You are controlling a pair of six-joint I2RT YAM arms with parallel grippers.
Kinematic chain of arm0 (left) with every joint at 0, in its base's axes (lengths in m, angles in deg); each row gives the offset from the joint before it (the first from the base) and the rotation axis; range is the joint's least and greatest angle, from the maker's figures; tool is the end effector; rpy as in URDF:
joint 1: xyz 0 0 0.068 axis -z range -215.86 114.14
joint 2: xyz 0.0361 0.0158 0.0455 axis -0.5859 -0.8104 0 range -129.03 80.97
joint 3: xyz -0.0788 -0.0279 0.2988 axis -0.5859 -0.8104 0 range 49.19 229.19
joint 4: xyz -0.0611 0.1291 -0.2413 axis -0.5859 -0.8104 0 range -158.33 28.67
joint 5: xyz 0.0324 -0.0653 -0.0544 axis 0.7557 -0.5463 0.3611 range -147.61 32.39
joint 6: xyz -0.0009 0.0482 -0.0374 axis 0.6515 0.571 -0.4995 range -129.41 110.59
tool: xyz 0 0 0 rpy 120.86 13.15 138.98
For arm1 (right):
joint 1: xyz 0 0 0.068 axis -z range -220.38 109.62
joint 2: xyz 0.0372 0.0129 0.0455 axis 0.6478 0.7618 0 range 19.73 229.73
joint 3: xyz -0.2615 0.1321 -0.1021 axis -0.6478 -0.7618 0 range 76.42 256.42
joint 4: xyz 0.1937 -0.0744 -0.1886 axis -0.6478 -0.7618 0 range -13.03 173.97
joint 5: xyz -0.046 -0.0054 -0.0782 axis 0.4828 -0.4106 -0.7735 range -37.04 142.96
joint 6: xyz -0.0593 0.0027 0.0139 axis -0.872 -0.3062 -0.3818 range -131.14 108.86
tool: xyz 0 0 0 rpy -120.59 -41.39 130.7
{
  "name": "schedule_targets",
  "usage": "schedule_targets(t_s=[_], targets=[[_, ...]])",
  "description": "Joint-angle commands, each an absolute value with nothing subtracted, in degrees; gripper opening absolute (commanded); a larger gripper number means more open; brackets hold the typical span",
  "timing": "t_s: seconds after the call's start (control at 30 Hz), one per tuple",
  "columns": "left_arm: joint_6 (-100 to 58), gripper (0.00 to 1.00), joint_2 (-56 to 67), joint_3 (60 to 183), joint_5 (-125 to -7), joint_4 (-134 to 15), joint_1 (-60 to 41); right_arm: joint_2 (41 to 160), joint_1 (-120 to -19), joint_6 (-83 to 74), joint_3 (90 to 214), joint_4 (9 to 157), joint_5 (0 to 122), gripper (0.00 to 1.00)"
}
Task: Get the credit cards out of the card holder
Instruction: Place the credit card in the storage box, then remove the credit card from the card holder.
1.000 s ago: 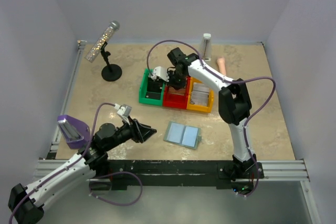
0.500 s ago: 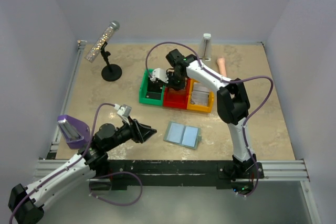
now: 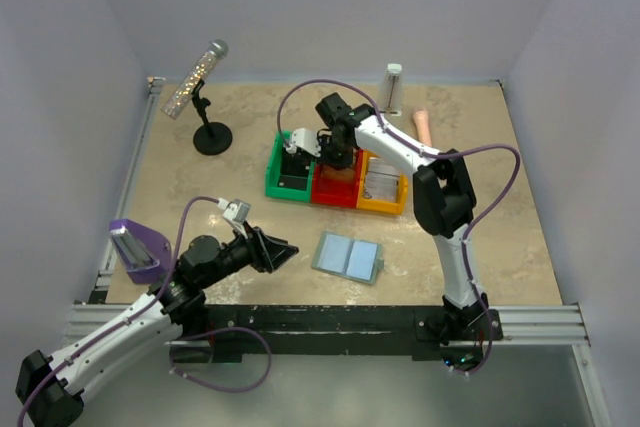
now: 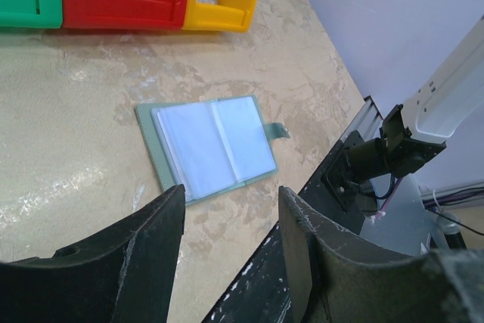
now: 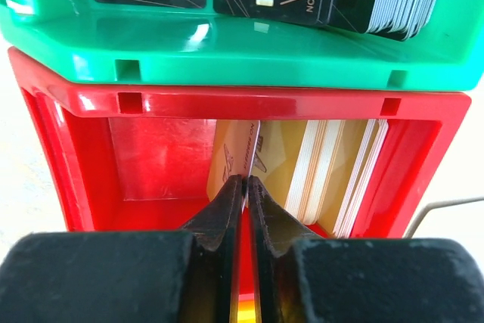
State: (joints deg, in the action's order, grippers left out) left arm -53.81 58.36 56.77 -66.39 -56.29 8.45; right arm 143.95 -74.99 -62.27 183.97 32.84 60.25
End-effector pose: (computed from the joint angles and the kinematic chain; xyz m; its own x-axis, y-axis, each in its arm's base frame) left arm 0.0879 -0.0955 0.1983 -0.6471 -0.3347 -0.6851 0.4832 0.5150 -0.7080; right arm 0.4134 0.2925 0.2348 -0.0088 -0.9444 -0.3286 -0.9716 0.0858 -0.2204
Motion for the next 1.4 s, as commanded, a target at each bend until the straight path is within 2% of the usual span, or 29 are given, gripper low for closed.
schedule_targets(t_s=[0.0,1.03,1.37], targets=[[-54.5,0.57,58.4,56.2,-67.0,-54.5,8.3,141.6,-74.8,-62.0,183.6,33.9,57.3,0.09],[-55.5,0.57,57.7,56.1,-67.9,-54.3,8.3,139.3,-74.7,-59.4,182.5,36.3,55.6,0.18],[-56.3,0.57,57.7,56.4,-67.9,-53.9,8.3,131.3,-74.7,-52.7,186.2,42.8,50.0,0.19]])
